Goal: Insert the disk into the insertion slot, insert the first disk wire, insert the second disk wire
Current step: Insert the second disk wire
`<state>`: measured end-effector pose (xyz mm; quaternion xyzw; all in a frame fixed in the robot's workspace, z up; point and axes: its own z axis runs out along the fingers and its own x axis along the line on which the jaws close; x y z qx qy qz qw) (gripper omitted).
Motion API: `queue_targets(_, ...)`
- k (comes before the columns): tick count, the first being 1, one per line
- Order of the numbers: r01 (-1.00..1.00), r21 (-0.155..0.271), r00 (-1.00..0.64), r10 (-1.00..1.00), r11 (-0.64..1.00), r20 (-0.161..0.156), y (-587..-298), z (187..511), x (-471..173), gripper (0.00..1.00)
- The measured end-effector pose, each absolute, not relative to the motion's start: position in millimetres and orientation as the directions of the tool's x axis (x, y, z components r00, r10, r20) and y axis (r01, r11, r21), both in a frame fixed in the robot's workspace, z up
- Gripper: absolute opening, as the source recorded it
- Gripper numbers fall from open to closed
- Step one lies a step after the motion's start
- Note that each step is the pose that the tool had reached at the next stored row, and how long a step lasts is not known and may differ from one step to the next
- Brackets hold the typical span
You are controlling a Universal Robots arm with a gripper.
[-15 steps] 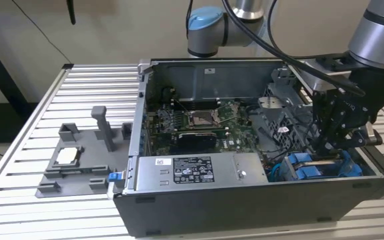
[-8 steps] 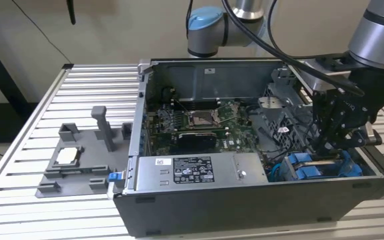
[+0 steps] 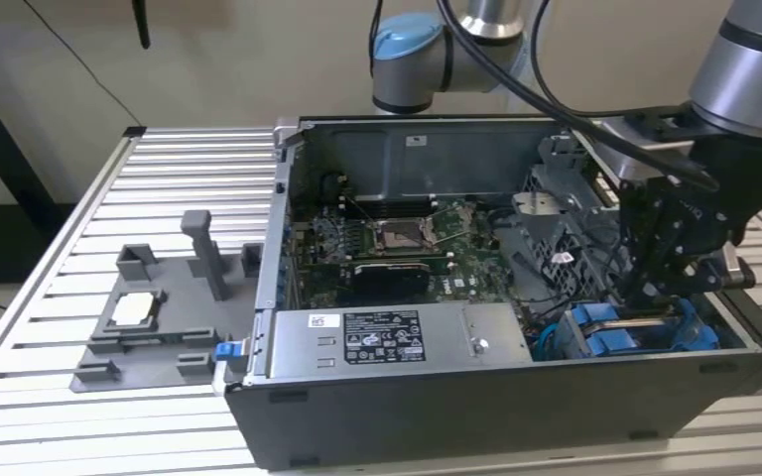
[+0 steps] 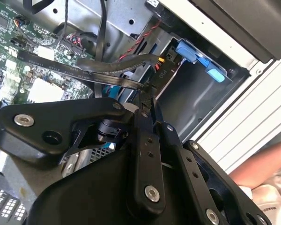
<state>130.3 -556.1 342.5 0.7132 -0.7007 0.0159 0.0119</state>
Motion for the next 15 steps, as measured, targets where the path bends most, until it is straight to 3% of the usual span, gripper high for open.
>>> queue_targets(15,-1.000,-0.005,0.000,-0.999,-0.001,0.035,-557.1,339.6,129.9,0.15)
